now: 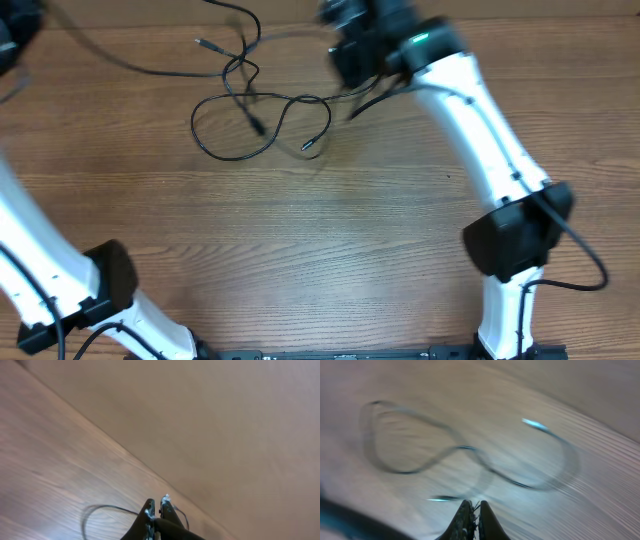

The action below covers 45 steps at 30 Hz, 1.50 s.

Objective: Untangle cables

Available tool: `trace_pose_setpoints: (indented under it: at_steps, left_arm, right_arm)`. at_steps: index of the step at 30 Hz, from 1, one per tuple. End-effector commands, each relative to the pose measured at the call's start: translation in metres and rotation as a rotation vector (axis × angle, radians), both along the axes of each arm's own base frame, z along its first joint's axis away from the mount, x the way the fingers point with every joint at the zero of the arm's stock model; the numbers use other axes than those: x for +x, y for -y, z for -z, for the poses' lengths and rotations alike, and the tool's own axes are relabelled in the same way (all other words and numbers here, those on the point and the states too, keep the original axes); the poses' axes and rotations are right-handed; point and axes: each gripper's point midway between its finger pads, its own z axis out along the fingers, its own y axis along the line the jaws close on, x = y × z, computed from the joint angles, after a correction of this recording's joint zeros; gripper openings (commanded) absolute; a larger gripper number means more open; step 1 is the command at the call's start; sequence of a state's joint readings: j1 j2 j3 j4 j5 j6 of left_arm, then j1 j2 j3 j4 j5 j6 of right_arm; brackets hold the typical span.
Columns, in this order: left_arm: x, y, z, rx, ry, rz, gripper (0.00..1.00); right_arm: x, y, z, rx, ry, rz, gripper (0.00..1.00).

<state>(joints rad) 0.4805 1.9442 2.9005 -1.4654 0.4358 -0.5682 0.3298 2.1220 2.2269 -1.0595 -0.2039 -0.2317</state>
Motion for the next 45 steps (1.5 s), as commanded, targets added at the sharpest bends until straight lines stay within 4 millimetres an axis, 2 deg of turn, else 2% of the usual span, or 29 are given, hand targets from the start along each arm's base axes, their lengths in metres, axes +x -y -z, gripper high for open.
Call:
trace_pose_setpoints:
  at_steps: [1,4,5,7,10,12,14,17,19,21,24,29,30,34,35,37,40,45]
  left_arm:
    - [-0.039,-0.016,-0.029,0.001,0.089,0.016,0.04]
    - [-0.053,-0.037,-0.028,-0.003,0.092,-0.017,0.04]
    - [-0.056,-0.042,-0.028,0.0,0.09,-0.03,0.04]
    - [-0.056,-0.04,-0.028,-0.002,0.094,-0.02,0.04]
    - [-0.05,-0.025,-0.029,-0.007,0.099,0.031,0.04]
    - [-0.041,-0.007,-0.031,-0.002,0.104,0.08,0.04]
    - [-0.031,0.015,-0.034,0.015,0.115,0.137,0.04]
    - [-0.018,0.052,-0.039,0.053,0.142,0.246,0.04]
    - [-0.012,0.076,-0.04,0.073,0.145,0.297,0.04]
    - [-0.005,0.106,-0.038,0.129,0.144,0.358,0.04]
    - [0.0,0.14,-0.034,0.194,0.13,0.393,0.04]
    - [0.01,0.171,-0.016,0.3,0.062,0.368,0.04]
    - [0.012,0.174,-0.012,0.308,0.05,0.367,0.04]
    - [0.03,0.198,0.02,0.328,-0.041,0.404,0.04]
    - [0.04,0.206,0.038,0.326,-0.087,0.426,0.25]
    - [0.052,0.214,0.064,0.321,-0.153,0.457,1.0]
    - [0.056,0.215,0.077,0.321,-0.191,0.47,1.0]
    - [0.046,0.219,0.066,0.353,-0.157,0.514,1.0]
  right_arm:
    - [0.01,0.082,-0.04,0.004,0.05,0.18,0.04]
    - [0.01,0.134,-0.04,-0.004,0.025,0.277,0.04]
    - [0.01,0.142,-0.042,0.004,0.021,0.29,0.04]
    - [0.006,0.141,-0.048,0.079,0.007,0.264,0.04]
    - [0.002,0.132,-0.056,0.113,0.011,0.243,0.04]
    - [-0.005,0.119,-0.067,0.12,0.026,0.219,0.04]
    - [-0.016,0.104,-0.087,0.13,0.064,0.188,0.04]
    - [-0.035,0.091,-0.132,0.167,0.149,0.173,0.04]
    - [-0.046,0.091,-0.159,0.192,0.2,0.179,0.04]
    - [-0.062,0.094,-0.196,0.218,0.279,0.179,0.04]
    - [-0.084,0.097,-0.232,0.241,0.363,0.174,0.04]
    - [-0.113,0.103,-0.267,0.273,0.442,0.181,0.04]
    - [-0.115,0.103,-0.269,0.274,0.448,0.18,0.04]
    - [-0.121,0.111,-0.284,0.266,0.507,0.209,0.04]
    - [-0.123,0.115,-0.293,0.264,0.542,0.223,0.04]
    - [-0.125,0.12,-0.306,0.265,0.593,0.227,0.04]
    - [-0.121,0.133,-0.324,0.27,0.672,0.251,0.04]
    - [-0.103,0.175,-0.364,0.261,0.864,0.346,0.04]
